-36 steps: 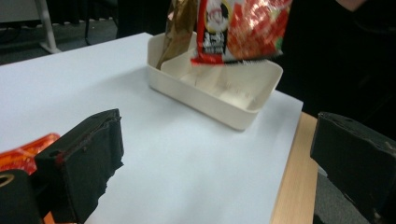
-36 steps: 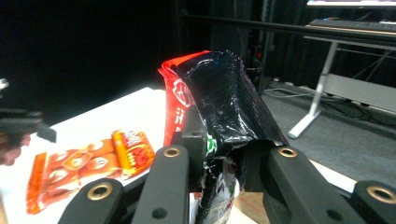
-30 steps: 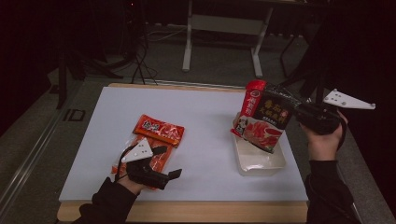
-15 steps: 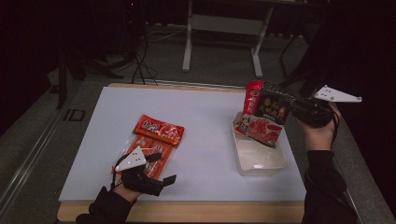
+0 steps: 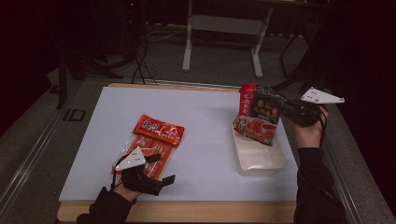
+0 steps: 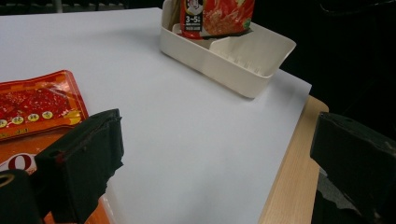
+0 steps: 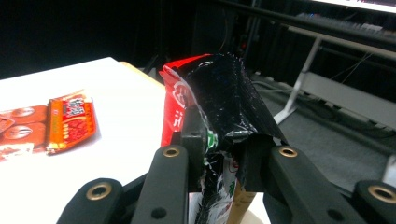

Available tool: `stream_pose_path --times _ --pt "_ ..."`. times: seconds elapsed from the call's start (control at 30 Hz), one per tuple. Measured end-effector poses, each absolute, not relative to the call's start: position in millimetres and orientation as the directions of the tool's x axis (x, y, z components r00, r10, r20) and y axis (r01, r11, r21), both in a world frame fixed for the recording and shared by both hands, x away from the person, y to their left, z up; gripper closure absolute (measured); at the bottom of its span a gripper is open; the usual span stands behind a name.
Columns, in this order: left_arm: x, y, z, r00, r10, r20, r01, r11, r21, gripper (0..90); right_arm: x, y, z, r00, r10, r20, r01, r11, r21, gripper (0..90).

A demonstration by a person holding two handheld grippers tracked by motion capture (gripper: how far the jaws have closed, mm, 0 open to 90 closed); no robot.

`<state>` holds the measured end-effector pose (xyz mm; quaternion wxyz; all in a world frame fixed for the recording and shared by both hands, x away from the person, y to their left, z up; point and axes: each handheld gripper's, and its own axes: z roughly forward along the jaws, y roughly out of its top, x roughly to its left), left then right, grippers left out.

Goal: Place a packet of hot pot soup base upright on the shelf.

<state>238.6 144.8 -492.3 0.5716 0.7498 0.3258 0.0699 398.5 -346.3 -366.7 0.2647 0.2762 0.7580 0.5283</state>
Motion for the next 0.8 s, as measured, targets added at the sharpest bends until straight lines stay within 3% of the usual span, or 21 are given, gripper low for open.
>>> stream_pose_path --times 0.43,0.8 --pt "239 146 -494 0.775 0.569 -0.275 0.412 -0.125 0.903 3.2 403 -339 -377 -0.781 0.616 -0.101 0.106 0.29 0.951 74.9" --pt "240 146 -498 0.772 0.569 -0.283 0.423 -0.126 0.897 3.2 402 -340 -401 -0.782 0.622 -0.035 0.161 0.257 0.953 73.4"
